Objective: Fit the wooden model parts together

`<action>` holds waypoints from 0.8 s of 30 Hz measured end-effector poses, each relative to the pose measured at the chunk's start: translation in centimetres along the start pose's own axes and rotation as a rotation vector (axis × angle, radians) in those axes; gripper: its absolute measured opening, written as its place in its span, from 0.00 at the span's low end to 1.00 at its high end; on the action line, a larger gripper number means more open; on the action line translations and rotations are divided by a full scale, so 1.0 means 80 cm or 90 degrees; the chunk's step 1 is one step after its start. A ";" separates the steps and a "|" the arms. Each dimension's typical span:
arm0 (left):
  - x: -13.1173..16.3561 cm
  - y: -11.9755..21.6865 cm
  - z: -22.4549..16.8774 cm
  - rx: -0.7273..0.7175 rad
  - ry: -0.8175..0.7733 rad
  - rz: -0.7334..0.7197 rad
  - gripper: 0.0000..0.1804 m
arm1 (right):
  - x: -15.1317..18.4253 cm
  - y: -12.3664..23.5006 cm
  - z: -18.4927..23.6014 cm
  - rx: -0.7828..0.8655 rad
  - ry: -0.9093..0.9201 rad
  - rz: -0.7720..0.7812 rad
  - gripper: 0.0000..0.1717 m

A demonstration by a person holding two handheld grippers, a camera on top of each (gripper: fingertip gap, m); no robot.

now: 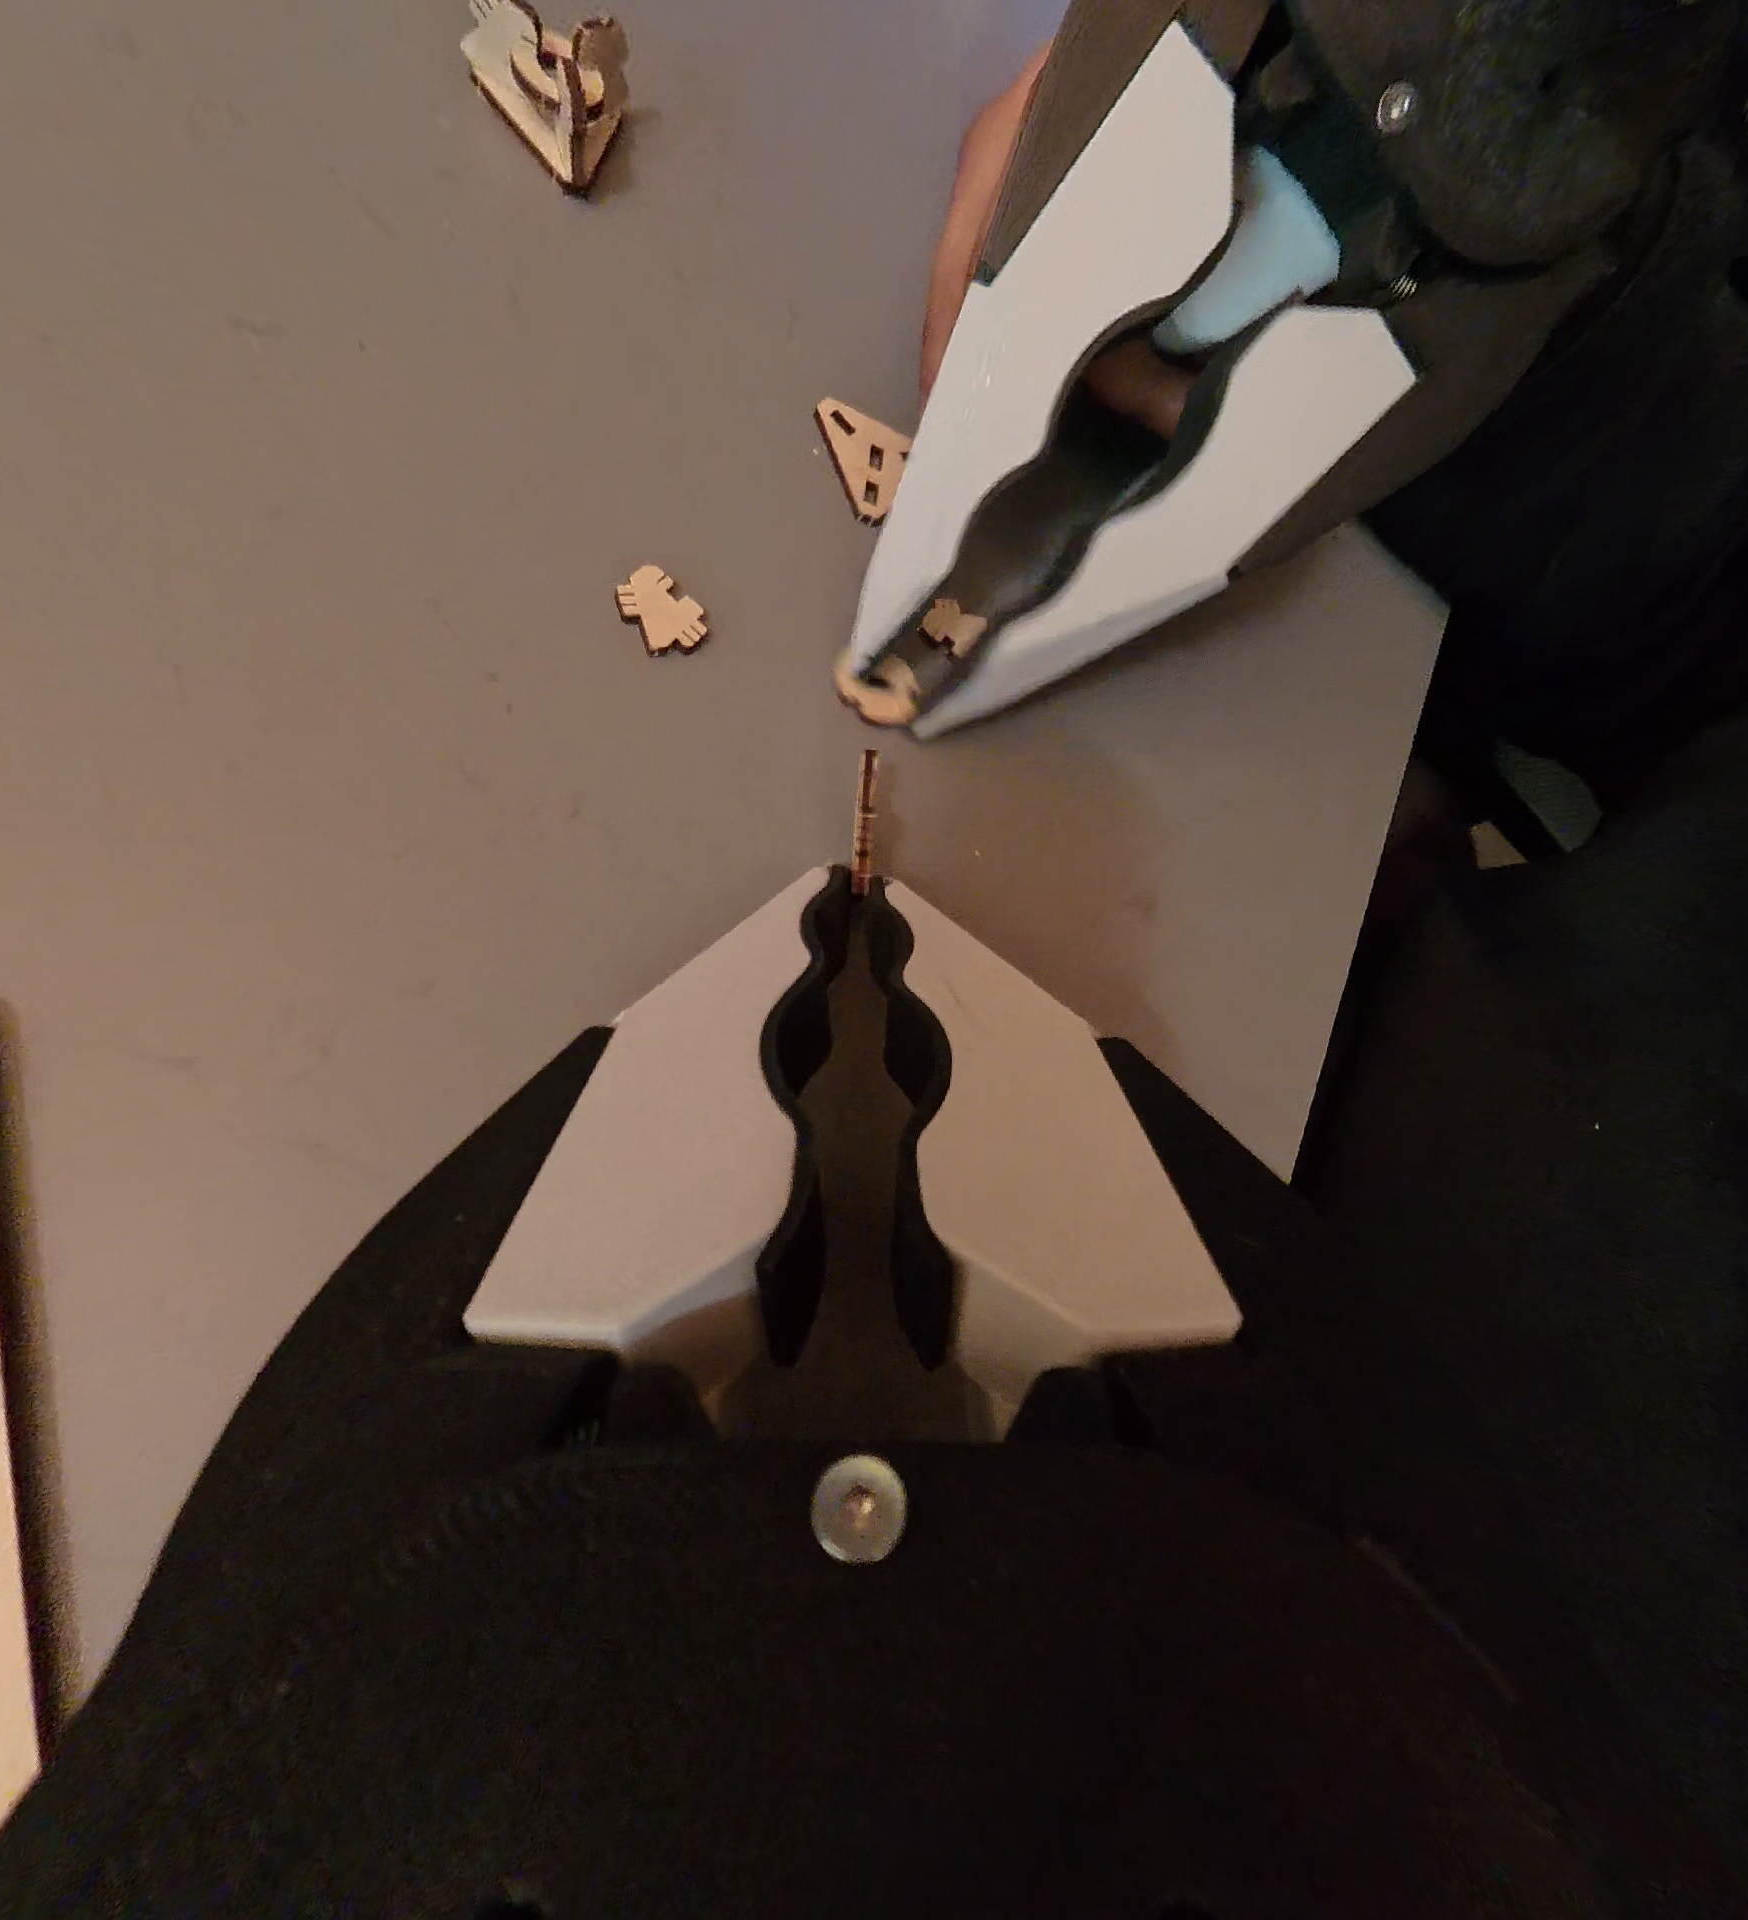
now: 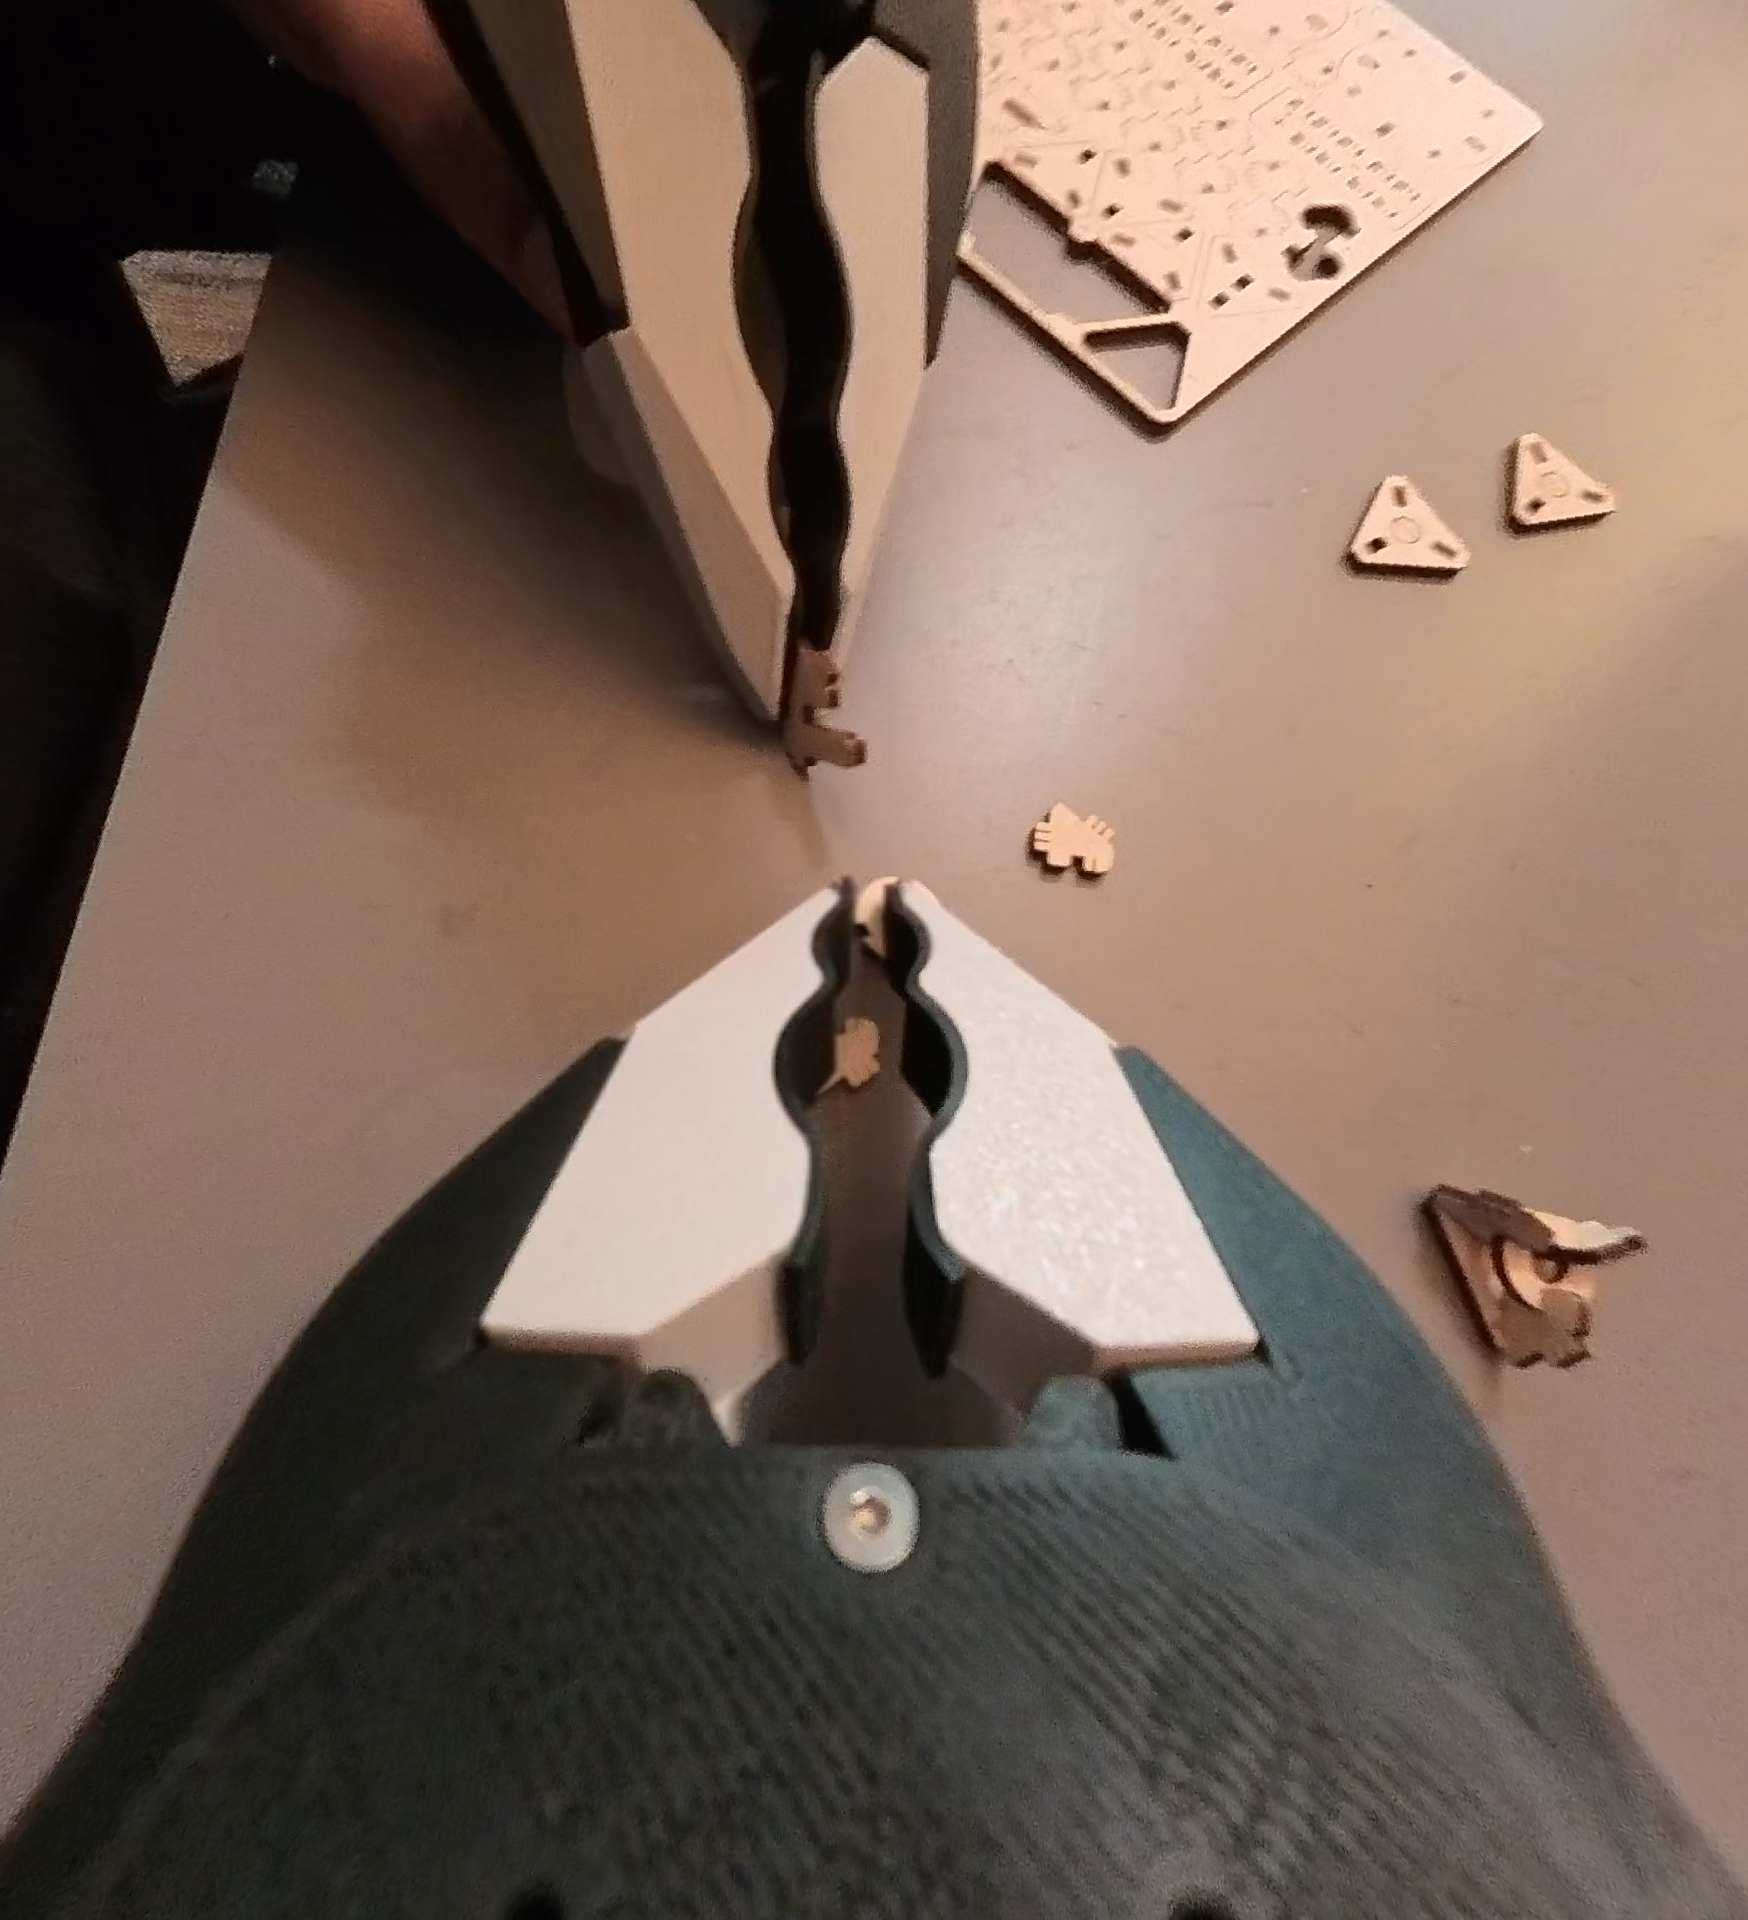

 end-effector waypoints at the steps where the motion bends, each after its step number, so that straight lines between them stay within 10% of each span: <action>1: 0.000 0.000 0.000 -0.001 -0.001 0.001 0.00 | -0.002 0.002 -0.003 0.009 -0.001 -0.010 0.00; 13: 0.005 -0.001 -0.004 0.010 -0.008 0.018 0.01 | 0.002 0.003 -0.016 0.038 -0.029 -0.011 0.17; 24: 0.006 0.000 -0.005 0.009 -0.014 0.020 0.00 | 0.003 0.000 -0.011 0.027 -0.032 0.007 0.07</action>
Point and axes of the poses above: each gripper's, where its closed fingertips meet, y back along the fingers, x out of its underside, z = x × y across the jaws, the point moved 4 cm from there along y, back along the fingers, and after that the axes turned 7 degrees about -z, right-handed, at the moved point
